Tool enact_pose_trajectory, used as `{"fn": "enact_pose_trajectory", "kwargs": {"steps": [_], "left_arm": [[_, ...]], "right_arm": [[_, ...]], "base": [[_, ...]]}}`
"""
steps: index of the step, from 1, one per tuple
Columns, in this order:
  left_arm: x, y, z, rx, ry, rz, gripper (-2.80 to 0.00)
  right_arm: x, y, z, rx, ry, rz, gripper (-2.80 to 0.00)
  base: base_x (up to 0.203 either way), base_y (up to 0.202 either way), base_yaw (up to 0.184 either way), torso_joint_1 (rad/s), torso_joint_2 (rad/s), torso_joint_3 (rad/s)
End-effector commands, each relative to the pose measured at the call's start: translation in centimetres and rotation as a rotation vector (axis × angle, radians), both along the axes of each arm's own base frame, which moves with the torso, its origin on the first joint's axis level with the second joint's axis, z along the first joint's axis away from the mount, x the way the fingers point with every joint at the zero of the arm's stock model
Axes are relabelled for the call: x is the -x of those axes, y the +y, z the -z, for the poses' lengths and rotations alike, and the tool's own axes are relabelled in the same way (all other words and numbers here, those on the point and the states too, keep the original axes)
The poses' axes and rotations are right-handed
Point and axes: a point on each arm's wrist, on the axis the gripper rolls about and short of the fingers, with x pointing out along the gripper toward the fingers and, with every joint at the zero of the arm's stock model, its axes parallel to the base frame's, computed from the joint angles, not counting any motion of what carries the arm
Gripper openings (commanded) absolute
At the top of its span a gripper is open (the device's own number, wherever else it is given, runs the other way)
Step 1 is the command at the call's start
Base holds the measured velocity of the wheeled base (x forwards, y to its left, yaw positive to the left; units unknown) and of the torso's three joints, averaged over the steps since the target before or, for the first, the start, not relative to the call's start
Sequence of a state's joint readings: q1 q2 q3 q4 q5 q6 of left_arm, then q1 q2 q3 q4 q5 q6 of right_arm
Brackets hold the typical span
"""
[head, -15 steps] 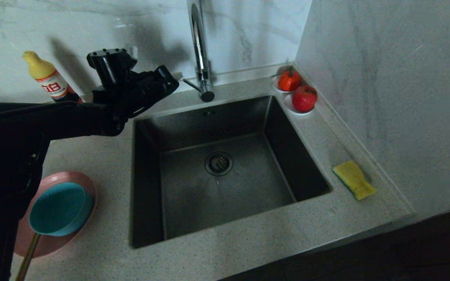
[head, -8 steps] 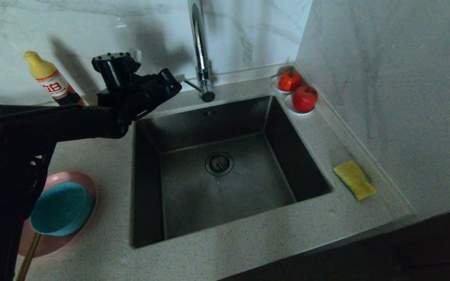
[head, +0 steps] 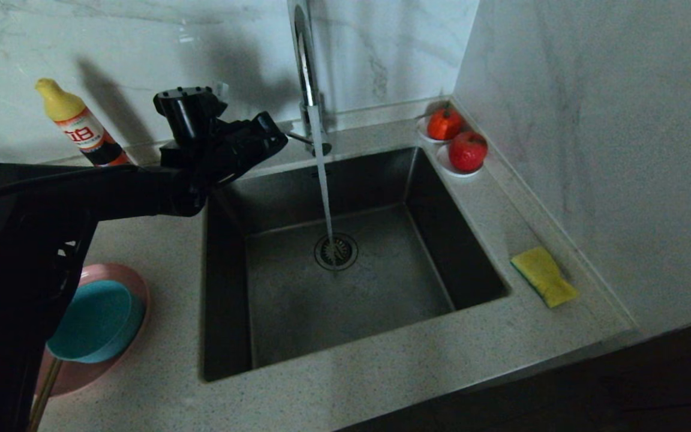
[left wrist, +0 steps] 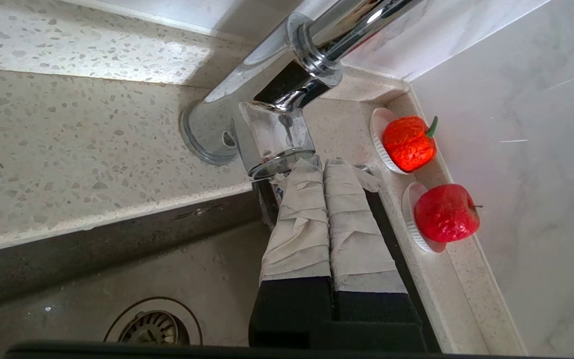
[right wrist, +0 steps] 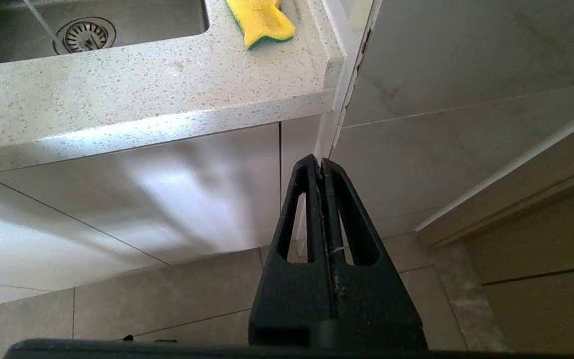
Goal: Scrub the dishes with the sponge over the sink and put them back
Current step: Turn on the faucet
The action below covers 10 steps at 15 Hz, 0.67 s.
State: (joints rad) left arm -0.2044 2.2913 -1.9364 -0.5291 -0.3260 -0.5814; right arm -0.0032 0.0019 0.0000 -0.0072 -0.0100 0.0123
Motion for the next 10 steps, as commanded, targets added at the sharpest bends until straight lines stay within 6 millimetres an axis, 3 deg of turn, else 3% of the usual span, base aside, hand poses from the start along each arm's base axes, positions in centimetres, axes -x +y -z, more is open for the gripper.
{"fn": "enact_pose_trajectory", "kwargs": {"steps": [1, 5, 10], "left_arm": [[0.2, 0.1, -0.3, 0.005, -0.006, -0.002, -2.8], [0.8, -0.1, -0.4, 0.0, 0.005, 0.003, -2.8], [1.3, -1.0, 1.2, -0.035, 0.017, 0.019, -2.8]], "right_arm": [[0.0, 0.0, 0.0, 0.0, -0.001, -0.001, -2.8], [0.0, 0.0, 0.0, 0.0, -0.001, 0.001, -2.8], [0.0, 0.0, 0.0, 0.0, -0.001, 0.001, -2.8]], "base": [[0.0, 0.0, 0.0, 0.0, 0.0, 0.0], [0.0, 0.0, 0.0, 0.0, 0.0, 0.0], [0.0, 0.0, 0.0, 0.0, 0.0, 0.0]]}}
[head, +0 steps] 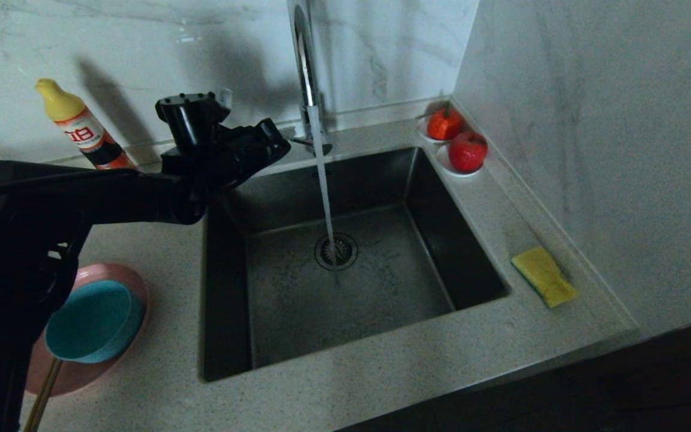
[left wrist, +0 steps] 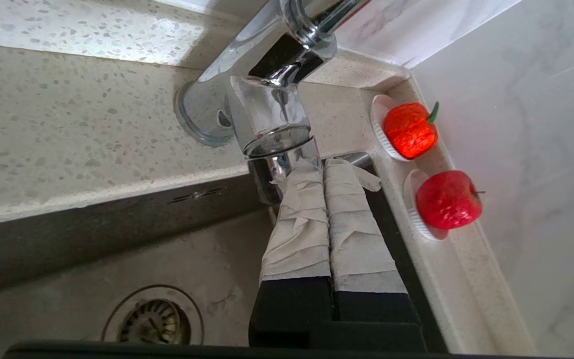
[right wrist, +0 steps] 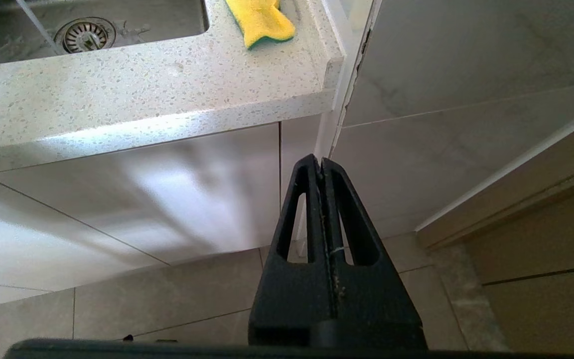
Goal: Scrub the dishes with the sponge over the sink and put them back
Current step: Turn on the faucet
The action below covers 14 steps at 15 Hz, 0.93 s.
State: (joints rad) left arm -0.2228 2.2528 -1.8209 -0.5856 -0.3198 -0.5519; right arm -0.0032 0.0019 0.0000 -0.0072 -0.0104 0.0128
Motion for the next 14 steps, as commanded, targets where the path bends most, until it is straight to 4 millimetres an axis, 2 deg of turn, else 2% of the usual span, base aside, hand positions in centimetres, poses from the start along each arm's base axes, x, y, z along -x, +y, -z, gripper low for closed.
{"fn": "enact_pose_trajectory", "kwargs": {"steps": [1, 5, 8, 11, 14], "left_arm": [[0.4, -0.4, 0.6, -0.01, 0.016, 0.014, -2.8], [0.6, -0.4, 0.1, -0.012, -0.006, 0.012, -2.8], [1.1, 1.3, -2.7, 0.0, -0.061, -0.023, -2.8], [3.5, 2.6, -6.2, 0.009, -0.105, -0.043, -2.8], [7.5, 3.8, -10.2, -0.008, -0.142, -0.074, -2.8]], "right_arm": [[0.0, 0.0, 0.0, 0.0, -0.001, 0.0, -2.8], [0.0, 0.0, 0.0, -0.001, -0.001, 0.0, -2.8], [0.0, 0.0, 0.0, 0.0, -0.001, 0.0, -2.8], [0.0, 0.0, 0.0, 0.0, -0.001, 0.0, -2.8], [0.0, 0.0, 0.0, 0.0, -0.001, 0.0, -2.8]], "base": [[0.0, 0.0, 0.0, 0.0, 0.0, 0.0], [0.0, 0.0, 0.0, 0.0, 0.0, 0.0], [0.0, 0.0, 0.0, 0.0, 0.0, 0.0], [0.0, 0.0, 0.0, 0.0, 0.0, 0.0], [0.0, 0.0, 0.0, 0.0, 0.0, 0.0]]}}
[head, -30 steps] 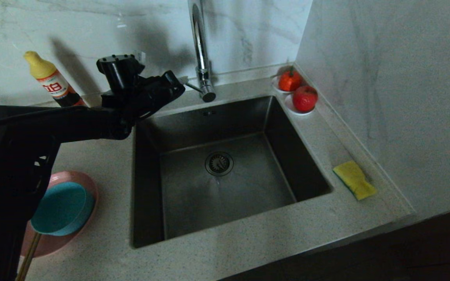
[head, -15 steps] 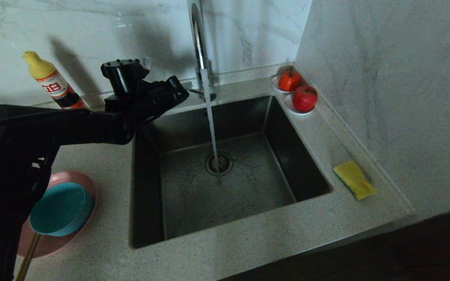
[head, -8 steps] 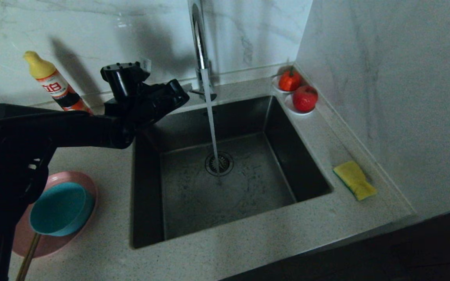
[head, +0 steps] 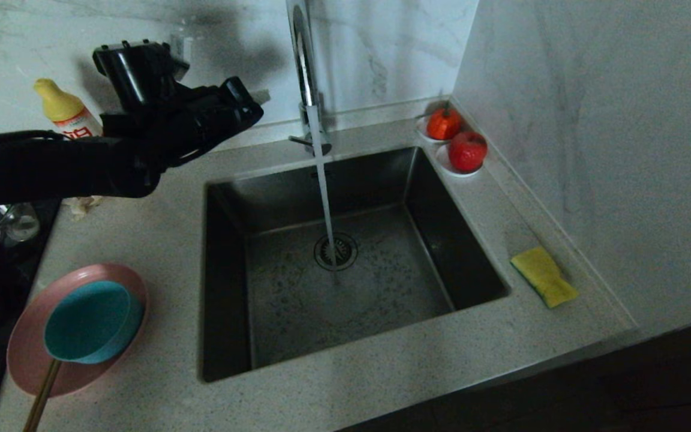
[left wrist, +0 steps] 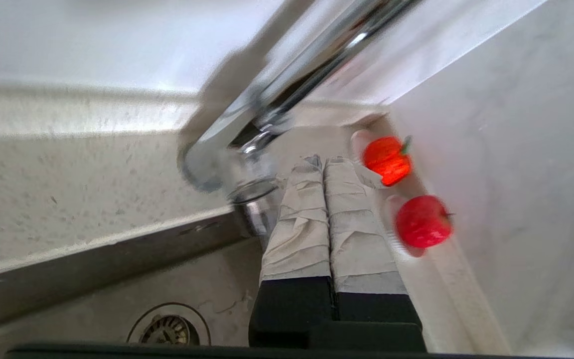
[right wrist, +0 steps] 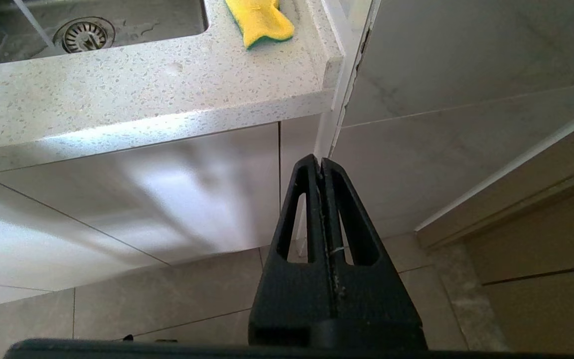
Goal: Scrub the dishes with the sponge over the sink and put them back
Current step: Turn on the faucet, then rinse the chopsticks
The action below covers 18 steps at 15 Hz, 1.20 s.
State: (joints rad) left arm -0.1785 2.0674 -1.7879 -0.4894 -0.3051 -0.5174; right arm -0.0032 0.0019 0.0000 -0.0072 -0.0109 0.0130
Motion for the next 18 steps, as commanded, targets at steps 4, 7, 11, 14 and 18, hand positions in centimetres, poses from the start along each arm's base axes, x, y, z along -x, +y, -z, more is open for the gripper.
{"fn": "enact_pose_trajectory", "kwargs": {"steps": [4, 7, 11, 14, 18], "left_arm": [[10.2, 2.4, -8.2, -0.092, -0.096, -0.138, -2.8], [15.6, 3.5, -9.3, -0.182, -0.077, -0.273, -2.8], [22.9, 5.1, -8.2, -0.29, -0.066, -0.436, -2.8], [29.0, 6.3, -5.5, -0.367, -0.031, -0.527, -2.8], [35.2, 7.7, -1.3, -0.418, 0.046, -0.645, -2.8]], "right_arm": [[0.0, 0.0, 0.0, 0.001, -0.001, 0.0, -2.8], [0.0, 0.0, 0.0, -0.001, -0.001, 0.0, -2.8], [0.0, 0.0, 0.0, 0.001, -0.001, -0.002, -2.8], [0.0, 0.0, 0.0, 0.0, -0.001, 0.0, -2.8], [0.0, 0.0, 0.0, 0.001, -0.001, 0.0, -2.8]], "base": [[0.0, 0.0, 0.0, 0.0, 0.0, 0.0], [0.0, 0.0, 0.0, 0.0, 0.0, 0.0], [0.0, 0.0, 0.0, 0.0, 0.0, 0.0], [0.0, 0.0, 0.0, 0.0, 0.0, 0.0], [0.0, 0.0, 0.0, 0.0, 0.0, 0.0]]}}
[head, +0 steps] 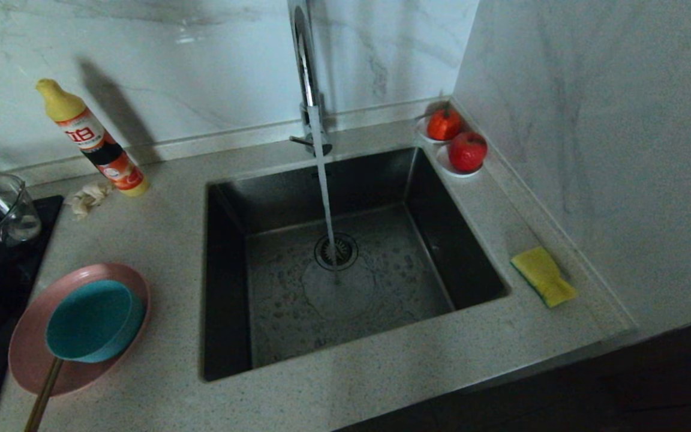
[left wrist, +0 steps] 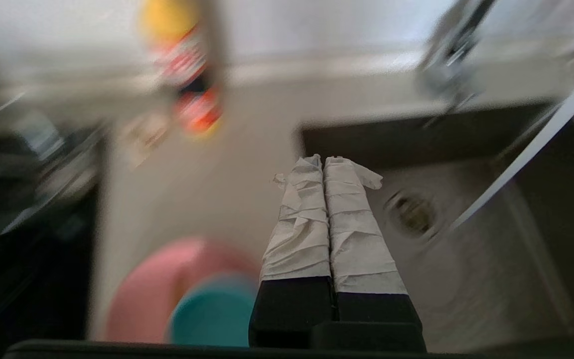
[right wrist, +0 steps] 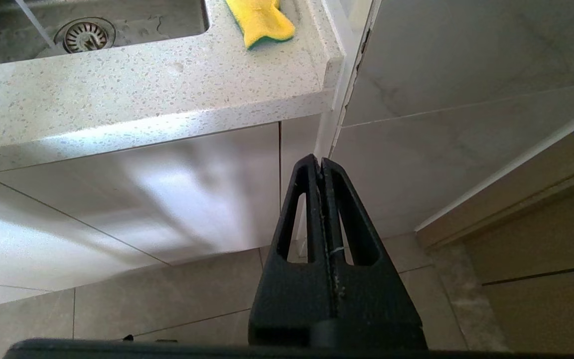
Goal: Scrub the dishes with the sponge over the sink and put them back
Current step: Rinse the chopsticks
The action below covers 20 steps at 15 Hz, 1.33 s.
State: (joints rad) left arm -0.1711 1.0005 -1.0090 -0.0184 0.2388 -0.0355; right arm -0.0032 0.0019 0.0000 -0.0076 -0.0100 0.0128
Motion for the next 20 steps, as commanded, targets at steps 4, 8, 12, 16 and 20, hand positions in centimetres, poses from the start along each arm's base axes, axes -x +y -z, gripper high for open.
{"fn": "enact_pose_trajectory", "kwargs": {"steps": [4, 8, 12, 16, 20], "left_arm": [[7.3, 1.8, 7.3, -0.03, 0.132, -0.195, -2.8], [9.4, 2.3, 11.3, 0.014, 0.215, -0.328, -2.8], [11.6, 2.2, 13.2, 0.059, 0.386, -0.32, -2.8], [10.1, 2.1, 12.2, 0.085, 0.497, -0.349, -2.8], [7.2, 3.6, 11.9, 0.094, 0.638, -0.332, -2.8]], "right_arm": [[0.0, 0.0, 0.0, -0.001, 0.0, 0.001, -2.8], [0.0, 0.0, 0.0, 0.0, 0.0, 0.002, -2.8], [0.0, 0.0, 0.0, 0.0, 0.0, 0.001, -2.8], [0.0, 0.0, 0.0, -0.001, 0.0, -0.001, -2.8], [0.0, 0.0, 0.0, 0.0, 0.0, 0.001, -2.8]], "base": [[0.0, 0.0, 0.0, 0.0, 0.0, 0.0], [0.0, 0.0, 0.0, 0.0, 0.0, 0.0], [0.0, 0.0, 0.0, 0.0, 0.0, 0.0], [0.0, 0.0, 0.0, 0.0, 0.0, 0.0], [0.0, 0.0, 0.0, 0.0, 0.0, 0.0]]}}
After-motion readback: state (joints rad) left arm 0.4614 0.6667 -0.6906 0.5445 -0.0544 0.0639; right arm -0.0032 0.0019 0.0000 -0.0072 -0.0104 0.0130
